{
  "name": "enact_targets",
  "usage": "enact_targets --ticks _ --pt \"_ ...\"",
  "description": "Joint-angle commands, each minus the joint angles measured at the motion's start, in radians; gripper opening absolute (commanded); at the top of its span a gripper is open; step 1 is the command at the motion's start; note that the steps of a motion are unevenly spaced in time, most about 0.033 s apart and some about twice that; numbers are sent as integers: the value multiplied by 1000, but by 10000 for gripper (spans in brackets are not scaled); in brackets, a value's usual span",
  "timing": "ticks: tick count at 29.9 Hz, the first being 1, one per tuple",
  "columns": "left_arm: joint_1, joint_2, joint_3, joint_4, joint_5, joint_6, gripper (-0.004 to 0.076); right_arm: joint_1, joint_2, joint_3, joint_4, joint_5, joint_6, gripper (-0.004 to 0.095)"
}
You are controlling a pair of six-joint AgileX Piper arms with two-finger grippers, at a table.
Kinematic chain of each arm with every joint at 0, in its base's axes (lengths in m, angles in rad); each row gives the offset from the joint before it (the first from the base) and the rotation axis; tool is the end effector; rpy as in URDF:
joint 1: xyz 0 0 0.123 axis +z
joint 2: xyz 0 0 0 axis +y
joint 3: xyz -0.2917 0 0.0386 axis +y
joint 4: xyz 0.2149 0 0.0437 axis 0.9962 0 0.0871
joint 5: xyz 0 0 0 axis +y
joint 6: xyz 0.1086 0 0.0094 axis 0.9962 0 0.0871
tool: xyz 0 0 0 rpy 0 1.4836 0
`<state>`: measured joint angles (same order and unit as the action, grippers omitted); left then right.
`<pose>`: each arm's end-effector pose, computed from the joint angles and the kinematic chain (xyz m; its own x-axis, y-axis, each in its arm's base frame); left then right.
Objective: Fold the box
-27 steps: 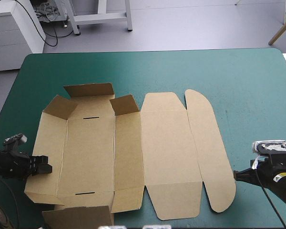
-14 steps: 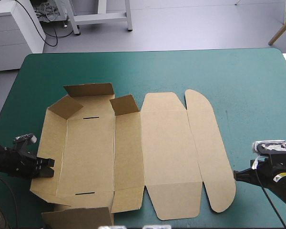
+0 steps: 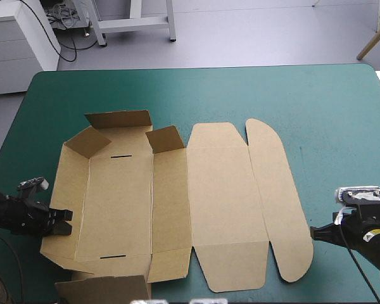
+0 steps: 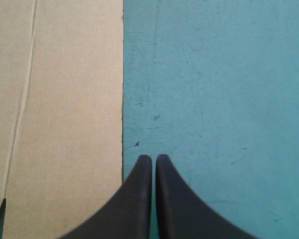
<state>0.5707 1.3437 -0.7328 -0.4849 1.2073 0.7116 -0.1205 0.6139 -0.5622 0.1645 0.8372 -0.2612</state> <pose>0.1615 0.0472 0.2310 -0.9885 -0.0971 -0.1159 -0.0377 0.9006 -0.4330 0.0774 0.0040 0.2778 -0.7058 -0.0644 -0.7054 -0.0719 0.9972 -0.0192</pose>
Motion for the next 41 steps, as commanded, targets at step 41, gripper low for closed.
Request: enact_targets --ticks 41 --pt "-1223 -20 -455 1022 -921 -70 -10 -4 1 -27 3 -12 -6 8"
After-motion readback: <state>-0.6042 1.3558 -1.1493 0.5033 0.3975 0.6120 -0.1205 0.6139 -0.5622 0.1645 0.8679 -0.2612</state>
